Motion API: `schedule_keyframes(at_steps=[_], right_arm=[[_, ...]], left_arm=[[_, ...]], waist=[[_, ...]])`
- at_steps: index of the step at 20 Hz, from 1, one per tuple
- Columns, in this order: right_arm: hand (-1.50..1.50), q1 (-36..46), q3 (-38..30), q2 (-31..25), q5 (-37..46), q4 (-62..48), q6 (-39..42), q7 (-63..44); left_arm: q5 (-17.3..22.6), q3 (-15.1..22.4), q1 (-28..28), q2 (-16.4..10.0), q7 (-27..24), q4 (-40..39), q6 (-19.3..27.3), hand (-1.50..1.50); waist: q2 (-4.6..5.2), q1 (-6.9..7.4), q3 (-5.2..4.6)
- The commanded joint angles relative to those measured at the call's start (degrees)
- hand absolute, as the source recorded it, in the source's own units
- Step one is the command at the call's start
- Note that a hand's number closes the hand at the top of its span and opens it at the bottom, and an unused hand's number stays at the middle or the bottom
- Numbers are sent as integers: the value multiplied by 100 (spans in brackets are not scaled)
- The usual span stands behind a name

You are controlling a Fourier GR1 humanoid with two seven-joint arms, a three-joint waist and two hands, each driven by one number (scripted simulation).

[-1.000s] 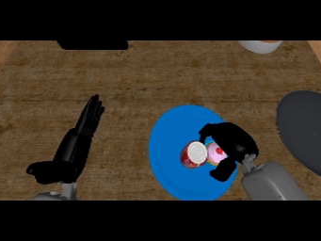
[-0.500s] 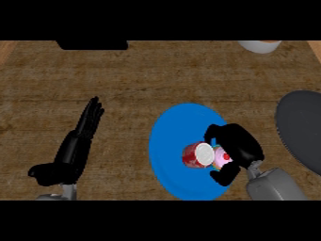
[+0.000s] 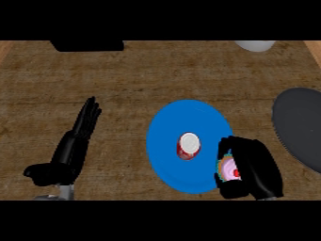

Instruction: Pick the cupcake from the plate and place it in the pan

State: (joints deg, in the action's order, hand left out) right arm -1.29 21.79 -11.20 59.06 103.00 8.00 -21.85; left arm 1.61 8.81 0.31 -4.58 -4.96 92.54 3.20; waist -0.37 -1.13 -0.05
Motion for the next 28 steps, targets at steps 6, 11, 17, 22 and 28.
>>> schedule_keyframes(at_steps=[6,11,17,22,28], right_arm=[[150,-894,327,232,1114,2460,-788,-1007],[150,-1075,-210,378,607,3119,-801,-1170],[150,-669,-2061,237,-1087,2373,-1230,-619],[150,-702,-3060,2,-1653,863,-2146,658],[150,136,-3945,-584,-1405,-825,-2897,1495]], left_arm=[[26,30,346,-78,-117,242,-142,0],[30,-46,150,-86,-104,-23,-225,0],[-125,-57,-162,66,-346,-424,-132,0],[-54,-129,-384,163,-209,-554,-125,0],[48,-150,-132,12,-192,-211,-318,0]], waist=[[-13,47,2],[26,71,5],[45,101,8],[50,85,12],[56,173,13]])
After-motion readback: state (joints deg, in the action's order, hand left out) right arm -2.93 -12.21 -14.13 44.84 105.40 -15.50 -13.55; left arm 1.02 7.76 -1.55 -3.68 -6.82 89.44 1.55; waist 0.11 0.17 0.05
